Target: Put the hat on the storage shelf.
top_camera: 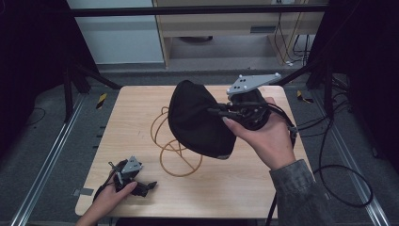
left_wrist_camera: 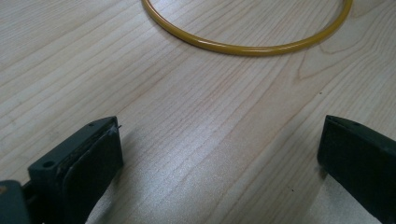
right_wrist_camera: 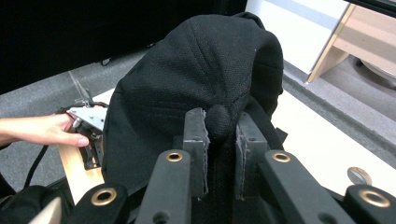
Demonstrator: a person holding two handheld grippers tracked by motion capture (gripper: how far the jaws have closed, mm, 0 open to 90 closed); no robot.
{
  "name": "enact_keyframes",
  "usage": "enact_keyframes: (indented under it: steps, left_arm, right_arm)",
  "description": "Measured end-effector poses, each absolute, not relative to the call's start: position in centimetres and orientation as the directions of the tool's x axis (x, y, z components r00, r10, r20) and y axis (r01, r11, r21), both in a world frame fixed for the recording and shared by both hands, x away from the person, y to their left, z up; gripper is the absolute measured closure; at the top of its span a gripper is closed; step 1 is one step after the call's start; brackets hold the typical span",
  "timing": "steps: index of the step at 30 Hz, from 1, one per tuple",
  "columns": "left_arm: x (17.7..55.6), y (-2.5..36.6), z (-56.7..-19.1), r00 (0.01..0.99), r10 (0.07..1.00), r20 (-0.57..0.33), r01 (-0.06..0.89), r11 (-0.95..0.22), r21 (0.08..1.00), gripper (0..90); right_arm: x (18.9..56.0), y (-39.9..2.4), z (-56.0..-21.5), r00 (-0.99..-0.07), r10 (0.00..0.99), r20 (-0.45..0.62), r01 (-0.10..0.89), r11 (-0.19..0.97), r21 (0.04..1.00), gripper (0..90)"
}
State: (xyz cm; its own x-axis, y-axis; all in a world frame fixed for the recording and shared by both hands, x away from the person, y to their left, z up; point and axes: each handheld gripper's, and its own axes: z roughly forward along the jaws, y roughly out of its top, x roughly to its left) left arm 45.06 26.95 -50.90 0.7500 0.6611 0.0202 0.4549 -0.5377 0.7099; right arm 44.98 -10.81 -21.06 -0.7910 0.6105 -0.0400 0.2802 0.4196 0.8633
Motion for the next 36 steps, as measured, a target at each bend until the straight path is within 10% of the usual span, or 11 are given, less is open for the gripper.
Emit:
enact_keyframes:
  steps: [36]
  left_arm:
    - [45.1, 26.9, -50.9, 0.75, 0.661, 0.02, 0.455, -0.539, 0.709, 0.0]
  right_arm:
    - [49.4, -4.7, -18.8, -0.831, 0.555, -0.05, 0.275, 0.486, 0.829, 77.9]
